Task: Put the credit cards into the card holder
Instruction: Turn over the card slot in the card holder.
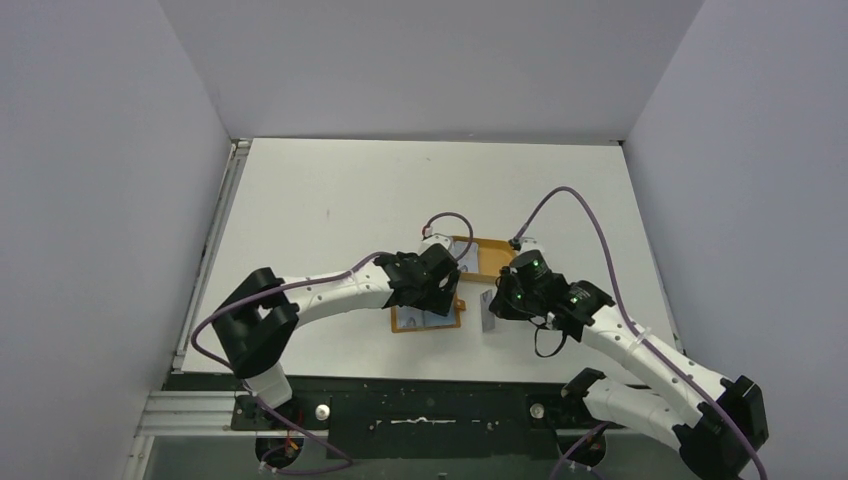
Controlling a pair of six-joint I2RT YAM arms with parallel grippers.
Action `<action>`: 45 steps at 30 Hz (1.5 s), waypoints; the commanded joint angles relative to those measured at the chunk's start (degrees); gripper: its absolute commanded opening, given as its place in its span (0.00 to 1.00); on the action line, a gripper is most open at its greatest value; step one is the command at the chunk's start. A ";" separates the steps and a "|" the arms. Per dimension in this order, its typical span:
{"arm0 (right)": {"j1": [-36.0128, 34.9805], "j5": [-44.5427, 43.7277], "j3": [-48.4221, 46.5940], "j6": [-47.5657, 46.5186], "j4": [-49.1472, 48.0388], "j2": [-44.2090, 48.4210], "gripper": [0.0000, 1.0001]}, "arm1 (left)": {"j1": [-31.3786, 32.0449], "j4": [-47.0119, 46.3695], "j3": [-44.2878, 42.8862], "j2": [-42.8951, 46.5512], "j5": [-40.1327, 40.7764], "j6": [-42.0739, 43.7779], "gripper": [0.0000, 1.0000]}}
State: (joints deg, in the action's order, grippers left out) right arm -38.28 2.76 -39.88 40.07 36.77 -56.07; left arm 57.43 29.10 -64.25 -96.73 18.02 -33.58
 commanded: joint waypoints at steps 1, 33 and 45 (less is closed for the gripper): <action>0.23 -3.80 0.07 -1.17 -2.14 2.49 0.00 | 0.20 0.19 -3.48 -1.59 2.65 0.80 0.90; 0.12 2.15 1.38 -0.60 -7.29 -0.27 0.00 | 0.09 0.49 -0.81 -7.00 4.55 -1.57 0.57; 0.05 9.99 1.12 1.51 -14.89 -6.33 0.00 | -1.02 -1.70 2.58 -4.55 3.19 -1.57 0.34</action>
State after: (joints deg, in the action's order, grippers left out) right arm -38.30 9.43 -38.20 40.38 27.90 -61.08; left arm 57.14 26.94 -63.59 -103.15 21.89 -35.57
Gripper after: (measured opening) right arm 0.031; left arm 0.350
